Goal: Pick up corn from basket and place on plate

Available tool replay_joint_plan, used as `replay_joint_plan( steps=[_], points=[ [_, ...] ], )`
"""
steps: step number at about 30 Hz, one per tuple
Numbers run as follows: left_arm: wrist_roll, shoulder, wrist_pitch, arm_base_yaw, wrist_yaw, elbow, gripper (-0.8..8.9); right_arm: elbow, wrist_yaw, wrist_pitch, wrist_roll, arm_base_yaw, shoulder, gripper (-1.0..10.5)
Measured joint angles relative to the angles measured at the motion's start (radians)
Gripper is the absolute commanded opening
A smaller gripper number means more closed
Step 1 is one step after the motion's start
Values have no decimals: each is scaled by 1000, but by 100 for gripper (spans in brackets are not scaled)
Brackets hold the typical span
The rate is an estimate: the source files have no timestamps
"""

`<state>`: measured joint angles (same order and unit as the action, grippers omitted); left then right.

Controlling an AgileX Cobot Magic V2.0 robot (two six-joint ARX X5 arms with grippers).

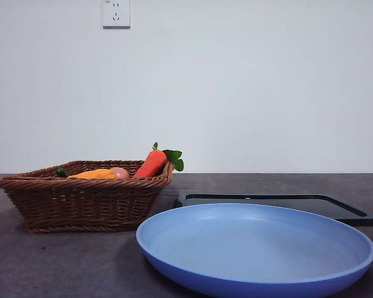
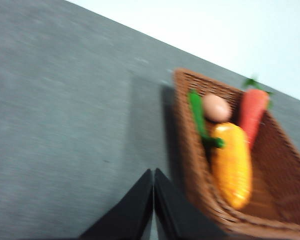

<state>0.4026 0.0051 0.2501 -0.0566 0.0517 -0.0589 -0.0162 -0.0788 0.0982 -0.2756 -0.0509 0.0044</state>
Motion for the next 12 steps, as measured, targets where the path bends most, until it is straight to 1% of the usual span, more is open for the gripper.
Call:
replay_joint_plan(
  steps=[2, 5, 9, 12],
  points=[
    [19, 1, 6, 0, 47, -10, 6, -7, 0, 5, -37, 0, 0, 2],
    [40, 13, 8, 0, 79, -58, 6, -51, -8, 23, -68, 0, 1, 2],
    [55, 57, 19, 0, 121, -141, 6, -147, -25, 90, -82, 0, 23, 2],
    [57, 119, 66, 0, 167, -208, 6, -220, -38, 180, -81, 0, 69, 2]
  ],
)
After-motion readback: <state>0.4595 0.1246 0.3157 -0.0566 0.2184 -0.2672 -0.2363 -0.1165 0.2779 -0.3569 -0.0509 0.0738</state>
